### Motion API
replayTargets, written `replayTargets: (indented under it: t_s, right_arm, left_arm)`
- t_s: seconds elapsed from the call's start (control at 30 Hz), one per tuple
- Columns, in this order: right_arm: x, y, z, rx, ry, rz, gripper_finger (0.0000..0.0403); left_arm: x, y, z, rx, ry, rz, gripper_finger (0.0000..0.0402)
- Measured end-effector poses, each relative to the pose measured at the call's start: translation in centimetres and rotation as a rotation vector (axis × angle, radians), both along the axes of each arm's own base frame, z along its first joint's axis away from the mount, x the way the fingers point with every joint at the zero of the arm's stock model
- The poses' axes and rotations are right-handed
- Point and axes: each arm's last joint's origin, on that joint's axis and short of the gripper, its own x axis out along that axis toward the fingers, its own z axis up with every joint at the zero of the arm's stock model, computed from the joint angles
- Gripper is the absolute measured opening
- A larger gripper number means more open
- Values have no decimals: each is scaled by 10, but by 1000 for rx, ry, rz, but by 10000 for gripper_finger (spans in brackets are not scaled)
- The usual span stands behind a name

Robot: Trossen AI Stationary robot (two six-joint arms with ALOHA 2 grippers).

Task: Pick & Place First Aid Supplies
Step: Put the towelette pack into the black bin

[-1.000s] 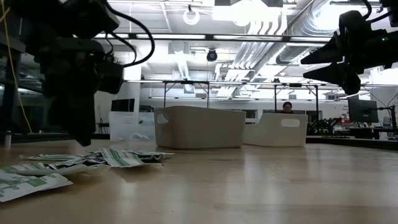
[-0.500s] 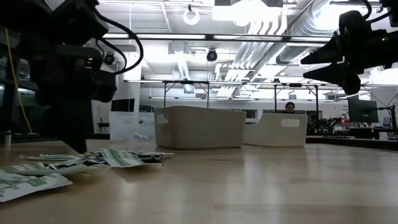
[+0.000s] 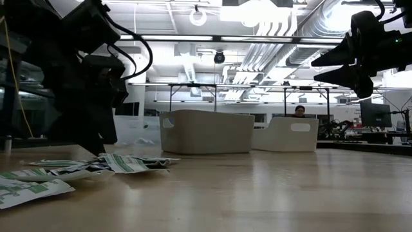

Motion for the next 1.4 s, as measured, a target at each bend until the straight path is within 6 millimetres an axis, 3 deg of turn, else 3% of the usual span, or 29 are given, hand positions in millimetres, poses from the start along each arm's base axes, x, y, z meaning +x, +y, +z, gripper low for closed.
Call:
replayTargets:
  t_s: [0.5, 1.4]
  right_arm:
    - [0, 0, 0, 0, 0, 0, 211]
    - [0, 0, 0, 0, 0, 0, 211]
  left_arm:
    - [20, -3, -7, -6, 48, -9, 193]
    - [15, -9, -11, -73, 104, -228, 193]
